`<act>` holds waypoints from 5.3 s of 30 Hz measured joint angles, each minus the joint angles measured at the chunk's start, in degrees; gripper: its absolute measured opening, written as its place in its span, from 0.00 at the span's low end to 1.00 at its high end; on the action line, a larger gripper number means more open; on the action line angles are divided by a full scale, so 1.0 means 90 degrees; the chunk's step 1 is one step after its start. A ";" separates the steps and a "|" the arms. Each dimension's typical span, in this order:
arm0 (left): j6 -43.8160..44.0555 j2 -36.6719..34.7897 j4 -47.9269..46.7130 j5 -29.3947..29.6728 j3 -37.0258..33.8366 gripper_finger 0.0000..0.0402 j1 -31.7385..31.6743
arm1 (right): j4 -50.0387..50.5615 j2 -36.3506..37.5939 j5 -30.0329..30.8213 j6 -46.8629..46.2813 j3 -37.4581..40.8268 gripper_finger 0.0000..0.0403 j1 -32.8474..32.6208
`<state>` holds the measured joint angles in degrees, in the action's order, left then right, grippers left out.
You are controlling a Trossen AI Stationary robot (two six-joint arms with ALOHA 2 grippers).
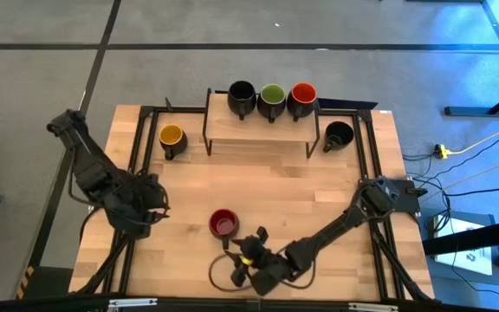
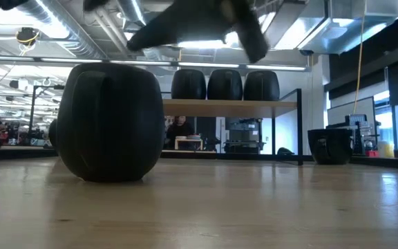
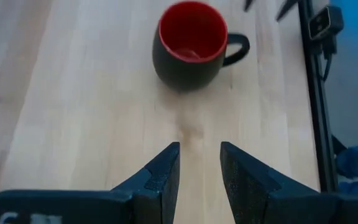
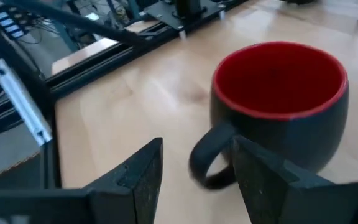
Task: Place coffee mugs
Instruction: Put the red mug on the shelf
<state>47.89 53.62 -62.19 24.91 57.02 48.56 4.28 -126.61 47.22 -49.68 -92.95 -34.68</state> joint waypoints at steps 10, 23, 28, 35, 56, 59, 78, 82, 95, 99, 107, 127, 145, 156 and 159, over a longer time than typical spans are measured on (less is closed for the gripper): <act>-0.0415 -0.0094 -0.0024 -0.0219 -0.0195 0.27 0.0270 | -0.0208 -0.0237 -0.0224 -0.1173 0.0008 0.45 0.0266; -0.0546 -0.0094 -0.0025 -0.0231 -0.0197 0.27 0.0281 | -0.0392 -0.0427 0.0948 -0.1433 0.0000 0.45 -0.0166; -0.0496 -0.0094 -0.0010 -0.0231 -0.0197 0.27 0.0281 | -0.0701 -0.0578 0.1504 -0.1431 -0.0014 0.45 -0.0363; -0.0380 -0.0091 0.0010 -0.0229 -0.0197 0.27 0.0278 | -0.1480 -0.1299 0.1793 -0.1038 -0.0315 0.45 -0.0354; -0.0315 -0.0091 0.0017 0.0157 -0.0197 0.27 0.0274 | -0.1351 -0.1474 0.1990 -0.0283 -0.0401 0.45 -0.0029; -0.0312 -0.0091 0.0017 0.0155 -0.0197 0.27 0.0274 | -0.1123 -0.1473 0.2190 -0.0272 -0.0396 0.45 -0.0016; -0.0326 -0.0089 0.0017 0.0131 -0.0197 0.27 0.0274 | -0.0595 -0.1409 0.1626 -0.0256 -0.0393 0.27 0.0303; -0.0331 -0.0091 0.0016 0.0091 -0.0197 0.27 0.0274 | -0.0594 -0.1409 0.1692 -0.0227 -0.0393 0.10 0.0347; -0.0390 -0.0091 -0.0024 -0.0237 -0.0197 0.27 0.0274 | 0.0440 -0.0812 0.1536 -0.0579 -0.0377 0.11 0.0367; -0.0392 -0.0110 -0.0039 -0.0520 -0.0197 0.27 0.0276 | 0.1601 -0.0265 0.1676 -0.1222 -0.0384 0.11 0.0362; -0.0387 -0.0442 -0.0036 -0.0667 -0.0197 0.27 0.0274 | 0.4513 0.0937 0.1688 -0.2782 -0.0393 0.11 0.0355; -0.0387 -0.0805 0.0137 0.2014 -0.0197 0.27 0.0049 | 0.7486 0.4523 0.2312 -0.5354 0.2548 0.11 0.0357; -0.0385 -0.0705 0.0618 0.2926 -0.0197 0.27 -0.1216 | 0.6459 0.6234 0.1887 -0.2886 0.3604 0.11 0.1652; -0.0438 -0.0706 0.0658 0.2971 -0.0197 0.27 -0.1594 | 0.5354 0.6255 0.1270 -0.1410 0.3589 0.11 0.2583; -0.0438 -0.0703 0.0661 0.2883 -0.0197 0.27 -0.1592 | 0.5092 0.6256 0.1039 -0.1085 0.3589 0.11 0.2728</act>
<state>43.94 47.29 -56.25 50.85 55.24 34.24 50.11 -70.30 56.58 -59.45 -60.64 -10.12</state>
